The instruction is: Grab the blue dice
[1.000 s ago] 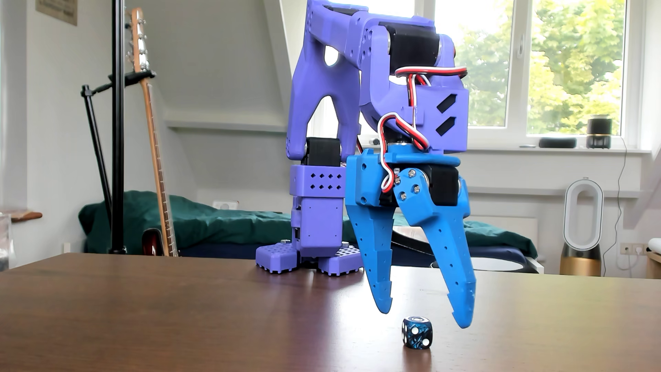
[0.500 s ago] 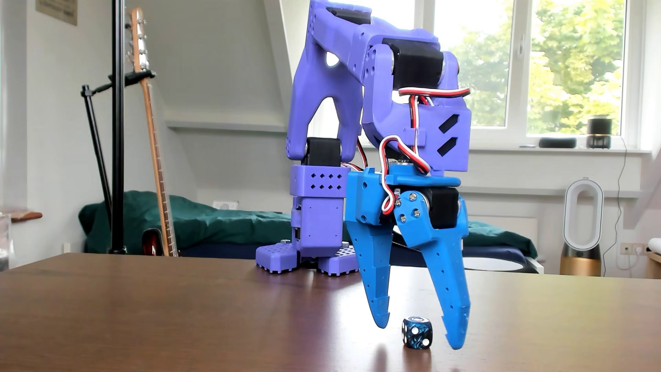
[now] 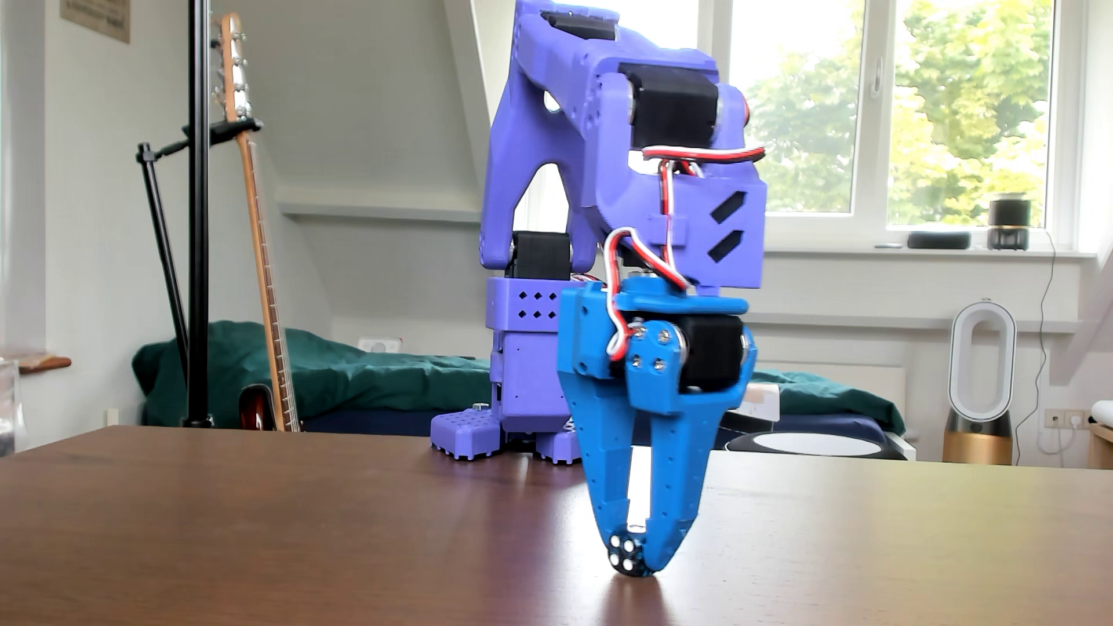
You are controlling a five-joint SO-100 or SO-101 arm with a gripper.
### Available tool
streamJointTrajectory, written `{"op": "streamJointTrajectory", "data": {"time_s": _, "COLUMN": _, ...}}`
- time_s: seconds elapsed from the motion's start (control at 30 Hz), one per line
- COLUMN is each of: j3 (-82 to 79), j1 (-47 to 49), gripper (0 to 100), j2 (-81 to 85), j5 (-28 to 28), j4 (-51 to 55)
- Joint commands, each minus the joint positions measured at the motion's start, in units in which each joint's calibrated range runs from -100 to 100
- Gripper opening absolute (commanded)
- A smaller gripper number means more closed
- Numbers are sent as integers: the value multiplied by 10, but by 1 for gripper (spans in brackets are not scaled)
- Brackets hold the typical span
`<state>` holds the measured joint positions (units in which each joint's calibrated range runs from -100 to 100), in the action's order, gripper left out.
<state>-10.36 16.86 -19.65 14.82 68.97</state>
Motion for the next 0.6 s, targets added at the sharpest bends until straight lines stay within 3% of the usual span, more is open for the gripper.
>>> {"op": "streamJointTrajectory", "data": {"time_s": 0.0, "j3": 71, "j1": -38, "gripper": 2, "j2": 126, "j5": -64, "j4": -5}}
{"op": "streamJointTrajectory", "data": {"time_s": 0.23, "j3": 55, "j1": -70, "gripper": 2, "j2": 437, "j5": -185, "j4": 1}}
{"op": "streamJointTrajectory", "data": {"time_s": 0.4, "j3": -100, "j1": -66, "gripper": 2, "j2": 663, "j5": -193, "j4": -5}}
{"op": "streamJointTrajectory", "data": {"time_s": 0.57, "j3": -287, "j1": -84, "gripper": 2, "j2": 756, "j5": -183, "j4": -43}}
